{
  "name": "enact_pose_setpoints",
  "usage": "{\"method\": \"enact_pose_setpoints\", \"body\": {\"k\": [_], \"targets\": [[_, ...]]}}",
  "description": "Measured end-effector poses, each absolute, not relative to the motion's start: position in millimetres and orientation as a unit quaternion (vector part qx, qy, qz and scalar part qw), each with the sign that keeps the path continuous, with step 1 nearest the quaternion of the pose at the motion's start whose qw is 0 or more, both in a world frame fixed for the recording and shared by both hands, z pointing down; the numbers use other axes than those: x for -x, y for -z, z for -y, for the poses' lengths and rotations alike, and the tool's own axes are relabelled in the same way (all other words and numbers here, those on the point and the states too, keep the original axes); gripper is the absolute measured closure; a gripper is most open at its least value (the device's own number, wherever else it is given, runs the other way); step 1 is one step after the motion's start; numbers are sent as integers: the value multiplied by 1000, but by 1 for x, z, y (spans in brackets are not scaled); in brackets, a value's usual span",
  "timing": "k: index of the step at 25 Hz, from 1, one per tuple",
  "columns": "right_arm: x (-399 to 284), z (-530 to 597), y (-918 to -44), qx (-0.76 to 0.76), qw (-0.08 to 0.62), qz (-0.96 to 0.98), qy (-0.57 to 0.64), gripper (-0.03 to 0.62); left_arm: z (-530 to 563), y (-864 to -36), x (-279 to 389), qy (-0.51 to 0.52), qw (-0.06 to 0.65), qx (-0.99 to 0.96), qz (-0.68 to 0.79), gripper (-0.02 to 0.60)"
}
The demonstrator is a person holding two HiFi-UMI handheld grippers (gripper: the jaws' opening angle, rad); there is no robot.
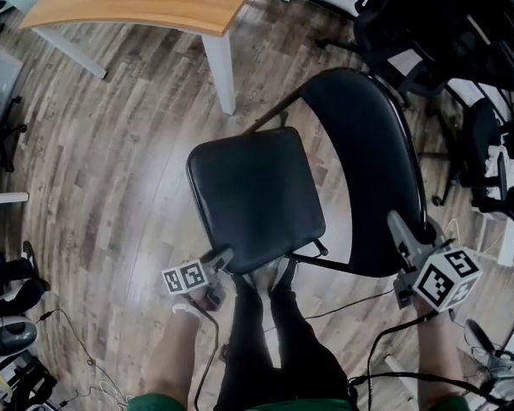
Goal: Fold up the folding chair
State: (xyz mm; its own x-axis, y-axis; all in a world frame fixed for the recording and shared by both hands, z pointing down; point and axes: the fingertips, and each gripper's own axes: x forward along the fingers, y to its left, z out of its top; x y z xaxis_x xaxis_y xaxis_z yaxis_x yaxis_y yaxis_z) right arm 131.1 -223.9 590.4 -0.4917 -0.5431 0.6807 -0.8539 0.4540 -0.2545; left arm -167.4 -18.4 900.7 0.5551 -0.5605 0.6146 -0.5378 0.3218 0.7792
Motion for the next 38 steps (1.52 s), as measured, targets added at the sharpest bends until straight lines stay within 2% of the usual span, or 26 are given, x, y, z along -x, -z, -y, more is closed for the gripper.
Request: {"method": "enact_pose_setpoints", "body": {"k": [17, 21, 25, 38], "targets": [[-180, 244, -533, -442, 281, 810, -264, 480, 82, -768, 50, -3, 635, -597, 491, 242], [-186, 247, -527, -444, 285, 809, -258, 480, 92, -756, 31, -37, 627, -586, 512, 242], [-185, 241, -520, -445, 290, 809, -253, 480, 96, -745, 13, -59, 620, -580, 525, 242], [-162, 227, -489, -450, 308, 808, -222, 488, 132, -691, -55, -34, 625, -607, 490, 230]]}}
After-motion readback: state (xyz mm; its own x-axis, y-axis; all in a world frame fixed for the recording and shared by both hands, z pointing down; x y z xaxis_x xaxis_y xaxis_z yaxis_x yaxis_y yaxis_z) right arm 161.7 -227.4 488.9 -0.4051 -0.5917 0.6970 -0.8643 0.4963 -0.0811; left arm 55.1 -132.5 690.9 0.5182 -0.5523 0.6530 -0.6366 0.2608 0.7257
